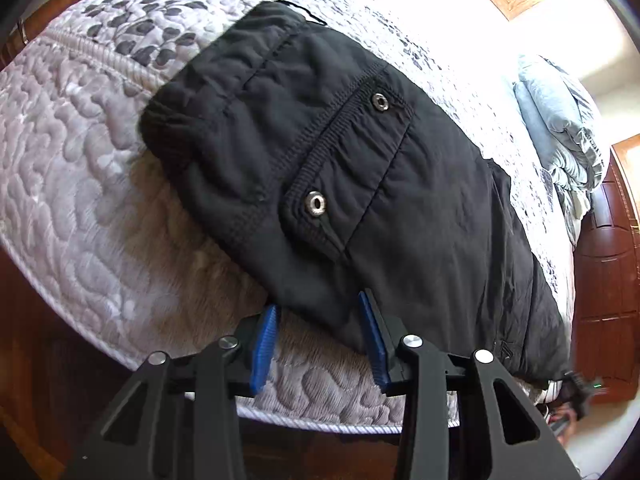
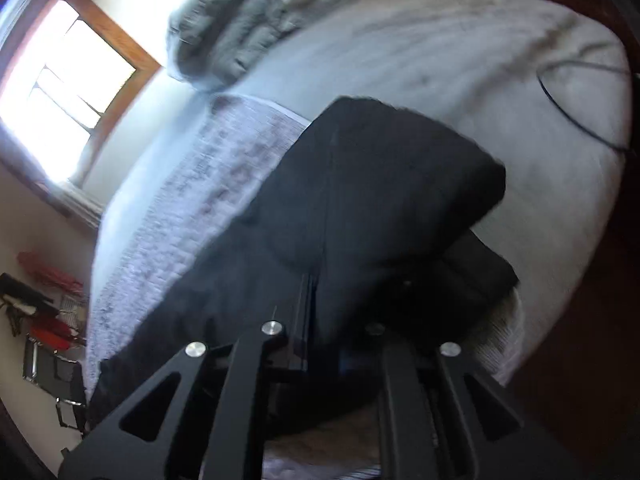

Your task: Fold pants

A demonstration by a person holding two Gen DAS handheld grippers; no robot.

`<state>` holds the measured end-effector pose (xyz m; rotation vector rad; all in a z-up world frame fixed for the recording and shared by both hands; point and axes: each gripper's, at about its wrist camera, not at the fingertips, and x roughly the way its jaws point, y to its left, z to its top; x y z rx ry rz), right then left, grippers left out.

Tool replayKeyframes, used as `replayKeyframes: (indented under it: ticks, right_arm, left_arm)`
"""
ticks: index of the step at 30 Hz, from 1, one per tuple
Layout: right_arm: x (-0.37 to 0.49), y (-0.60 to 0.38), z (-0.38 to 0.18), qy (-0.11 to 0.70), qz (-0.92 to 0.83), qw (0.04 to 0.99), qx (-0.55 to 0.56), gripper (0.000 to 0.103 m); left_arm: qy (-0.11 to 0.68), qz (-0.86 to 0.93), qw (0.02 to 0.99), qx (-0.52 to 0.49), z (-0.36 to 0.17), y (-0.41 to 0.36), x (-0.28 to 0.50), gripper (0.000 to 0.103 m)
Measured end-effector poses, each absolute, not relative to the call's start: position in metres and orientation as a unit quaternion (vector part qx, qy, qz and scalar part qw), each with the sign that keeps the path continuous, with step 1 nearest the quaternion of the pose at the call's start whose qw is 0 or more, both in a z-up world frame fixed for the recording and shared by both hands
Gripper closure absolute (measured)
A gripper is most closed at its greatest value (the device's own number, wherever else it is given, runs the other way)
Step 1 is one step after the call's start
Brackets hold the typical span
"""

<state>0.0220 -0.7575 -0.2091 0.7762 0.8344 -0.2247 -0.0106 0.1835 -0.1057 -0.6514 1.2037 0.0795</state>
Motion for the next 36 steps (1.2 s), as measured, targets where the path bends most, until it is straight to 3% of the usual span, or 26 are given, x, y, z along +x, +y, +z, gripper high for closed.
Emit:
replayKeyframes:
  ticks: [1,3,7,8,12,25,27,30,31,32,36]
  right_arm:
    - [0.016,-0.76,-0.224,0.405,-0.114,0.827,0.372,0.071]
    - [0.0,-0.763,-0.236,0.377,-0.105,0.828,0.402,0.071]
    - [-0.013,-0.756,-0.224,0.37,-0.118,0.841,0.378,0.061]
    - [-0.014,-0.751,-0.219,0.37,-0.119,0.846,0.366,0.059]
    - [-0.015,-0.727,-0.193,0.368,-0.109,0.866,0.319,0.052]
    - [0.005,-0.647,-0.159,0.386,-0.045,0.894,0.222,0.046]
    - [0.008,-0.64,-0.16,0.39,-0.038,0.893,0.223,0.046]
    - [0.011,-0.633,-0.162,0.395,-0.036,0.892,0.215,0.046]
    - [0.011,-0.631,-0.162,0.397,-0.035,0.892,0.212,0.046]
    - [0.012,-0.629,-0.163,0.398,-0.032,0.892,0.211,0.046]
    - [0.008,-0.627,-0.172,0.407,-0.031,0.885,0.225,0.046]
  left_arm:
    - [0.555,0.042,0.775,-0.299,-0.104,0.185,-0.012,0.062]
    - [0.548,0.052,0.78,-0.297,-0.097,0.192,-0.018,0.059]
    - [0.533,0.089,0.793,-0.28,-0.085,0.2,-0.025,0.023]
    - [0.53,0.097,0.797,-0.272,-0.084,0.201,-0.025,0.022]
    - [0.532,0.086,0.794,-0.282,-0.089,0.205,-0.021,0.021]
    - [0.543,0.083,0.768,-0.328,-0.123,0.219,0.008,0.019]
    - [0.522,0.066,0.776,-0.347,-0.119,0.221,0.013,0.026]
    - [0.5,0.056,0.781,-0.37,-0.11,0.226,0.022,0.047]
    - [0.495,0.056,0.784,-0.371,-0.108,0.228,0.024,0.072]
    - [0.491,0.049,0.787,-0.371,-0.105,0.23,0.026,0.082]
    - [0.489,0.026,0.785,-0.38,-0.105,0.236,0.033,0.087]
